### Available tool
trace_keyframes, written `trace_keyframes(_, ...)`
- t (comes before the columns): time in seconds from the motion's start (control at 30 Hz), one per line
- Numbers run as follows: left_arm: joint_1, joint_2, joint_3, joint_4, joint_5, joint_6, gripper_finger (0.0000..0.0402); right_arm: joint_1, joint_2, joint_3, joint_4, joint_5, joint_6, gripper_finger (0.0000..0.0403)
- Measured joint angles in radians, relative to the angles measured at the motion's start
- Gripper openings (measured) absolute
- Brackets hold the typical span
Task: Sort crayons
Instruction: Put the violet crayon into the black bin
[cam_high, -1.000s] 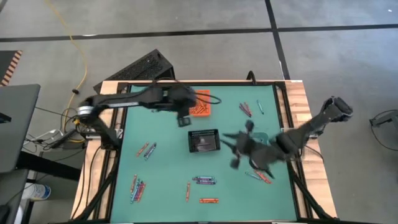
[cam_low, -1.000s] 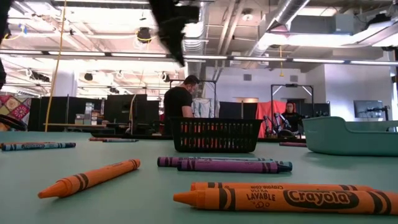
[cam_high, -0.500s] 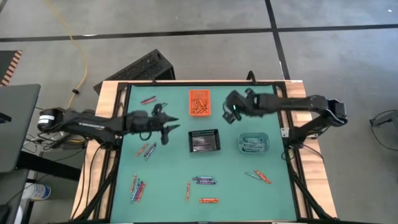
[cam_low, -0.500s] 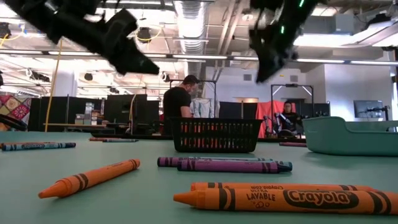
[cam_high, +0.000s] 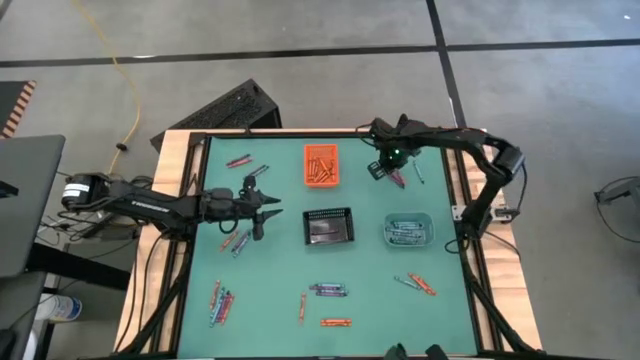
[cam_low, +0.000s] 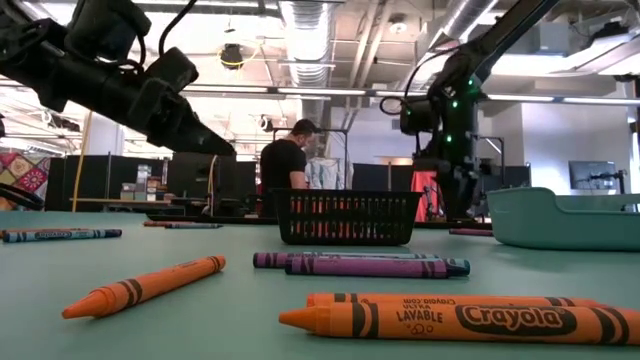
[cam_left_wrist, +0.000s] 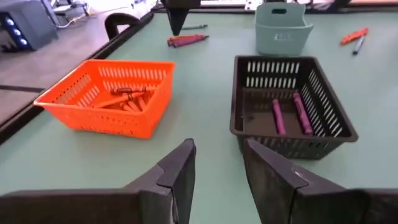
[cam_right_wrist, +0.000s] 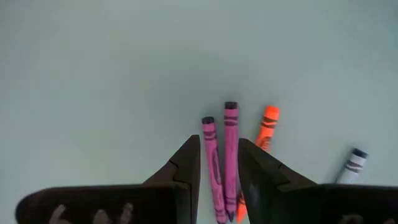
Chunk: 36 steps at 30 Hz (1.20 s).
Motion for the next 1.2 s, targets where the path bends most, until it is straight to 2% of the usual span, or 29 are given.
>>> trace_keyframes(0.33,0.0,0.006,-0.001,0.027,0.007,0.049,0.0126,-0.014,0.029,0.002,0.058,0.0,-0.01,0.0102)
trace_keyframes(0.87,-0.001,0.006,-0.001,0.023,0.008,0.034,0.0126,-0.052,0.03,0.0,0.064,-0.003,-0.007,0.0102)
trace_keyframes(1.1,-0.001,0.006,-0.001,0.014,0.013,0.034,0.0125,-0.047,0.13,0.005,0.067,-0.019,-0.018,0.0102)
trace_keyframes(1.2,-0.002,0.006,-0.001,0.007,0.03,0.036,0.0125,-0.033,0.173,0.01,0.064,0.006,-0.04,0.0101)
